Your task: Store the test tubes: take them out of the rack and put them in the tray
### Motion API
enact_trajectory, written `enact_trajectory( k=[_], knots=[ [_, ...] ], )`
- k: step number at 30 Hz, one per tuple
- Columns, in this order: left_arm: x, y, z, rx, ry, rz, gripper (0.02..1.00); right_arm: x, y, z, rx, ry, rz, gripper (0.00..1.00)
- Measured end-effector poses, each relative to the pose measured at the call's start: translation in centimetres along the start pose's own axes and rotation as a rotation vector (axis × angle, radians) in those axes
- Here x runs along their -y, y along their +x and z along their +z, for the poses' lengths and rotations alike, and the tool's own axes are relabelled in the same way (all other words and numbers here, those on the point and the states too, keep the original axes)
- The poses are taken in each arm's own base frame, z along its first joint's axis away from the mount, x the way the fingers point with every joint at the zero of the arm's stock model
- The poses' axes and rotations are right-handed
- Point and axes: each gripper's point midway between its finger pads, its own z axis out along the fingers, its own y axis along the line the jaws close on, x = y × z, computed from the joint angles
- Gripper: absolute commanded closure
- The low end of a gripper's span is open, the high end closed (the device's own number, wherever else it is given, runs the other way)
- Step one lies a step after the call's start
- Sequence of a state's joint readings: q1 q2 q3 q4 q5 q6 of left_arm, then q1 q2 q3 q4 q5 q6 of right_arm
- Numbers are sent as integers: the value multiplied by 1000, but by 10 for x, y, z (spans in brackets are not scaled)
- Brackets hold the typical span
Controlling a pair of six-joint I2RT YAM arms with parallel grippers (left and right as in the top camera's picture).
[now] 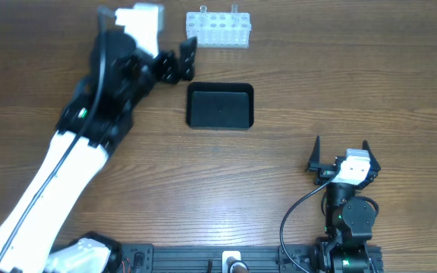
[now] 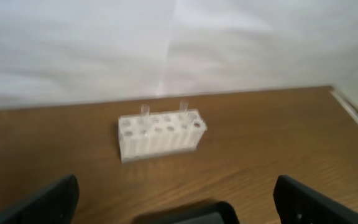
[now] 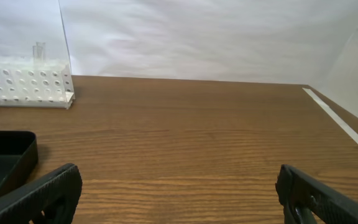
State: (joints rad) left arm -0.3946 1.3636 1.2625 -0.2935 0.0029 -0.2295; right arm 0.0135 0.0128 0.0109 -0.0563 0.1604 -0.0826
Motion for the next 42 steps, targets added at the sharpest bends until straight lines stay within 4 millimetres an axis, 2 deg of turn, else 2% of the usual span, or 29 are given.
enact_trajectory(
  k=[7,14,25,31,42],
  knots=[
    [2,19,54,-196,-84,-3,31,0,0,0,0,0,0,7],
    [0,22,107,-251,-120,-1,62,0,0,0,0,0,1,9],
    [-14,61,182,-404,-176,-7,64,0,0,0,0,0,0,7],
    [-25,73,207,-423,-217,-40,102,0,0,0,0,0,0,9],
    [-39,86,222,-437,-241,-55,102,0,0,0,0,0,0,9]
  ],
)
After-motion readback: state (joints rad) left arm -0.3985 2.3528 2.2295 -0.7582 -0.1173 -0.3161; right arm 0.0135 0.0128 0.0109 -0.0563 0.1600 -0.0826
